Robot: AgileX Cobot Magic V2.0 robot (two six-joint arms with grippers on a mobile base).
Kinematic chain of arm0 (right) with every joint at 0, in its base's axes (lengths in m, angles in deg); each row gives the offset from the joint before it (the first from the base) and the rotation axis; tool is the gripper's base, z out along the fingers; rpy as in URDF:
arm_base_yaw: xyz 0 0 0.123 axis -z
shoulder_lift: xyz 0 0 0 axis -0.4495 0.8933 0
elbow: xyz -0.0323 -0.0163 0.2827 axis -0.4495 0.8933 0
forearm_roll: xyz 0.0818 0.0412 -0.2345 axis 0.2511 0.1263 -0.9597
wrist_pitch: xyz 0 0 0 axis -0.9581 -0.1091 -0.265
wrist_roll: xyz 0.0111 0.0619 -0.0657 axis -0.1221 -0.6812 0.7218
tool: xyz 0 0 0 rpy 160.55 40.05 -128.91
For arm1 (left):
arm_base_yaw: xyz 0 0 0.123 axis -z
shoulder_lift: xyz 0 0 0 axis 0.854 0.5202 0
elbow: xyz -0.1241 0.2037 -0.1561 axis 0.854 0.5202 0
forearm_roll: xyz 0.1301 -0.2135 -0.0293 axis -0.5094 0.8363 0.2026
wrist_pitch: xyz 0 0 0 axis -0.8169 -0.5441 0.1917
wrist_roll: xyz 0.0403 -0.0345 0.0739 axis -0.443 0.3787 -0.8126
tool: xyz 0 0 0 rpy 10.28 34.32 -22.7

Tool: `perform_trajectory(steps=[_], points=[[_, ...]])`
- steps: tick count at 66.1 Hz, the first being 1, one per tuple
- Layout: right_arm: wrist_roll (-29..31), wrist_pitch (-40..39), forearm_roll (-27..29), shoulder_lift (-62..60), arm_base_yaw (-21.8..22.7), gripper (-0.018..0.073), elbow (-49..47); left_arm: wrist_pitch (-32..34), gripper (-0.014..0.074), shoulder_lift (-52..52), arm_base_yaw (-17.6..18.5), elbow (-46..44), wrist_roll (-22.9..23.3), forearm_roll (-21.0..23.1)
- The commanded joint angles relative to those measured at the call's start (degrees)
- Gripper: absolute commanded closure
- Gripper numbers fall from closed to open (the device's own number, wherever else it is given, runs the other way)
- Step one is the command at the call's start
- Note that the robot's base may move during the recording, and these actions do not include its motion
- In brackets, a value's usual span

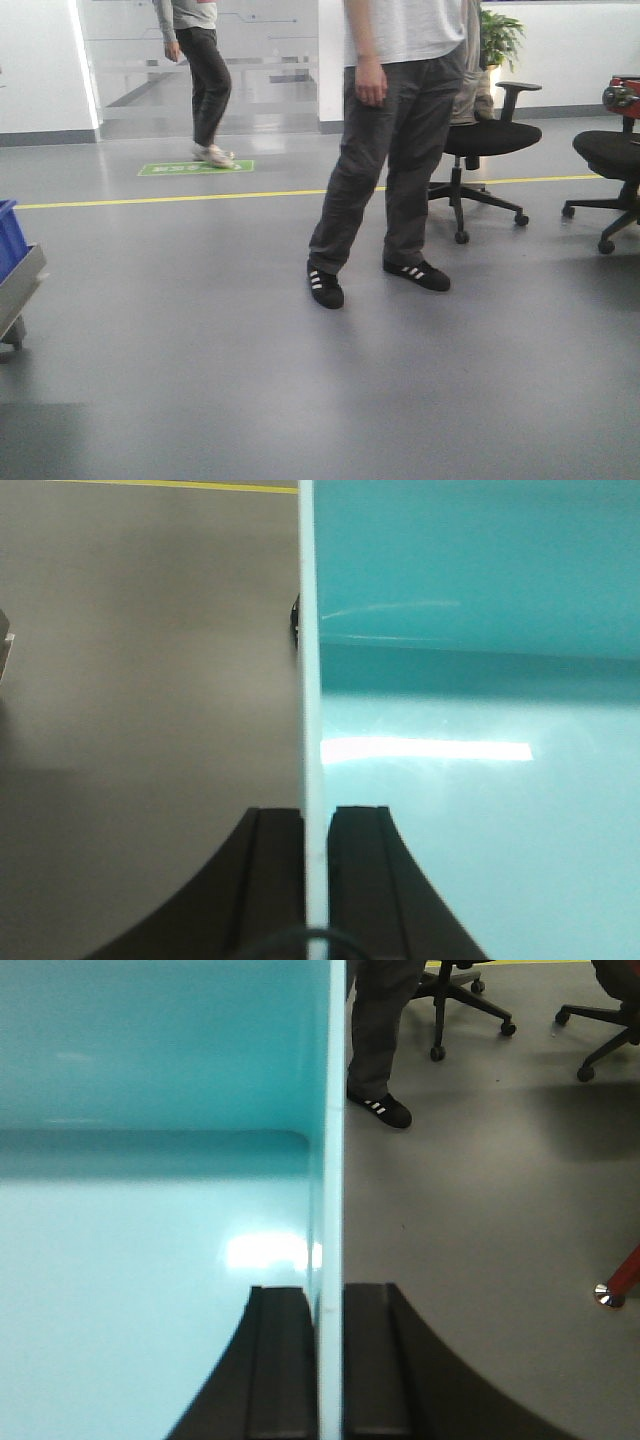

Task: Fetch blue bin and place on conveyor start
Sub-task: 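Hold the teal bin in both grippers while driving to the red conveyor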

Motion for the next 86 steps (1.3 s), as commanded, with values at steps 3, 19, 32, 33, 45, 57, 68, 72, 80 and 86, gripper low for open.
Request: perform_trajectory(steps=[3, 19, 32, 33, 45, 57, 68, 72, 80, 86], points=[[0.31, -3.59, -1.14, -0.27, -0.39, 0.0721, -0.25, 3.27, 0.0708, -0.40, 0.76, -0.80, 0.04, 0.58], [0.31, -3.59, -1.14, -0.27, -0.39, 0.0721, -0.25, 3.27, 0.0708, -0.40, 0.76, -0.80, 0.04, 0.58], [0.31, -3.59, -1.14, -0.27, -0.39, 0.0721, -0.25, 3.27, 0.0708, -0.40, 0.76, -0.80, 0.04, 0.58], [0.31, -3.59, -1.14, -0.27, -0.39, 0.0721, -0.25, 3.27, 0.0708, -0.40, 0.76, -0.80, 0.04, 0.58], [0.31, -3.59, -1.14, -0.27, -0.39, 0.0721, -0.25, 3.27, 0.0708, -0.40, 0.76, -0.80, 0.04, 0.58], [0.31, -3.67, -1.14, -0.27, -0.39, 0.0721, -0.25, 3.27, 0.0708, -0.40, 0.76, -0.80, 0.04, 0.58], [0.31, -3.72, -1.14, -0.27, -0.39, 0.0721, -0.25, 3.33, 0.0708, -0.40, 0.76, -0.80, 0.04, 0.01], [0.31, -3.72, -1.14, -0.27, -0.39, 0.0721, -0.25, 3.33, 0.0708, -0.40, 0.76, -0.80, 0.04, -0.38], [0.31, -3.72, -1.14, -0.27, -0.39, 0.0721, -0.25, 3.33, 0.0708, -0.40, 0.76, -0.80, 0.04, -0.38], [0.31, -3.72, -1.14, -0.27, -0.39, 0.0721, -0.25, 3.33, 0.0708, -0.40, 0.76, -0.80, 0.04, -0.38]])
